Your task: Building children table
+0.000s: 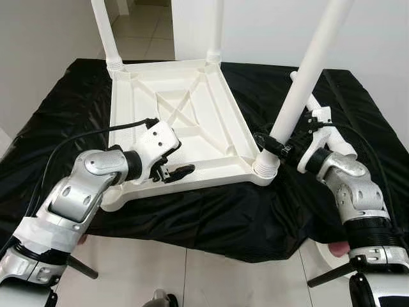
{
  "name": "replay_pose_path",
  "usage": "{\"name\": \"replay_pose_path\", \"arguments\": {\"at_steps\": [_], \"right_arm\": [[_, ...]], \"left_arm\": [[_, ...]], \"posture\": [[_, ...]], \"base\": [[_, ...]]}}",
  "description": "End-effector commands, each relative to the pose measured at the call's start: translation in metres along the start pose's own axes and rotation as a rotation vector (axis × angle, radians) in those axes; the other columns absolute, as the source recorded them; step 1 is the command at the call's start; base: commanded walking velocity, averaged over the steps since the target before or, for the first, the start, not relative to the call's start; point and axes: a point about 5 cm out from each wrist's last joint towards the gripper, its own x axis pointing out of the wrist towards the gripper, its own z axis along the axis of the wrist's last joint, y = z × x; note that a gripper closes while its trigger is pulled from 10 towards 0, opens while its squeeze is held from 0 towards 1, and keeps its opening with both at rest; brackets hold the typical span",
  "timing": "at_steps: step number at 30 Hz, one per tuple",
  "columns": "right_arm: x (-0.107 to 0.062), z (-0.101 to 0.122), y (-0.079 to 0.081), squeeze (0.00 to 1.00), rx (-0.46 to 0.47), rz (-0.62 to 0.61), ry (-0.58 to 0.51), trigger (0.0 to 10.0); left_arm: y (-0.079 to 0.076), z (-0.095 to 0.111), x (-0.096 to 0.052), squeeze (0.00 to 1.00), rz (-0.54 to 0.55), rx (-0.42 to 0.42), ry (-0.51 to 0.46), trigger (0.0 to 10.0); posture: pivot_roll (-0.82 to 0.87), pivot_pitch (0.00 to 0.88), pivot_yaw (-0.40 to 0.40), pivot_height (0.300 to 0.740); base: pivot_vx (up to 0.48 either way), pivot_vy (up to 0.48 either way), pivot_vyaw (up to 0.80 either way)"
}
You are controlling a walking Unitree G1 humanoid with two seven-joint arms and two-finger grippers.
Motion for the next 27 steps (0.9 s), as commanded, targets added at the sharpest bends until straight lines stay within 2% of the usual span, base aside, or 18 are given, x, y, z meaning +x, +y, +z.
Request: {"name": "replay_pose_path", "arguments": {"at_steps": [1,5,8,12,15,16,17,19,22,25,27], "right_arm": [[-0.011,-0.058,0.014,0.00,0.076,0.021,0.248,10.0],[-0.013,-0.060,0.015,0.00,0.084,0.028,0.252,10.0],[-0.020,-0.060,0.018,0.00,0.093,0.119,0.240,10.0],[-0.024,-0.059,0.014,0.00,0.108,0.152,0.239,10.0],[-0.023,-0.049,0.001,0.00,0.008,0.152,0.259,10.0],[-0.023,-0.049,0.001,0.00,0.008,0.152,0.259,10.0],[-0.021,-0.043,-0.002,0.00,-0.048,0.158,0.253,10.0],[-0.021,-0.043,-0.002,0.00,-0.048,0.158,0.253,10.0],[-0.021,-0.033,-0.003,0.00,-0.099,0.208,0.239,10.0],[-0.022,-0.031,-0.002,0.00,-0.094,0.221,0.229,10.0],[-0.022,-0.022,0.003,0.00,-0.074,0.265,0.178,10.0]], "left_arm": [[0.001,0.002,-0.002,0.00,0.007,0.015,0.001,10.0],[0.002,0.002,-0.002,0.00,0.008,0.014,0.001,10.0],[0.002,0.002,-0.001,0.00,0.008,0.014,0.001,10.0],[0.003,0.002,-0.001,0.00,0.006,0.015,0.001,10.0],[0.002,0.002,0.000,0.00,0.002,0.014,0.001,10.0],[0.002,0.002,0.000,0.00,0.002,0.014,0.001,10.0],[0.002,0.002,0.000,0.00,0.002,0.014,0.001,10.0],[0.002,0.002,0.000,0.00,0.002,0.014,0.001,10.0],[0.002,0.003,0.000,0.00,0.010,0.013,-0.003,10.0],[0.002,0.003,0.000,0.00,0.012,0.012,-0.005,10.0],[0.001,0.003,0.000,0.00,0.013,0.012,-0.006,10.0]], "posture": [[0.00,0.150,0.062,0.740],[0.00,0.148,0.062,0.740],[0.00,0.148,0.062,0.740],[0.00,0.148,0.062,0.740],[0.00,0.143,0.069,0.740],[0.00,0.143,0.069,0.740],[0.00,0.143,0.069,0.740],[0.00,0.143,0.069,0.740],[0.00,0.137,0.059,0.740],[0.00,0.137,0.059,0.740],[0.00,0.132,0.055,0.740]], "base": [[0.000,0.000,0.00],[0.000,0.000,0.00],[0.000,0.000,0.00],[0.000,0.000,0.00],[0.000,0.000,0.00],[0.000,0.000,0.00],[0.000,0.000,0.00],[0.000,0.000,0.00],[0.000,0.000,0.00],[0.000,0.000,0.00],[0.000,0.000,0.00]]}}
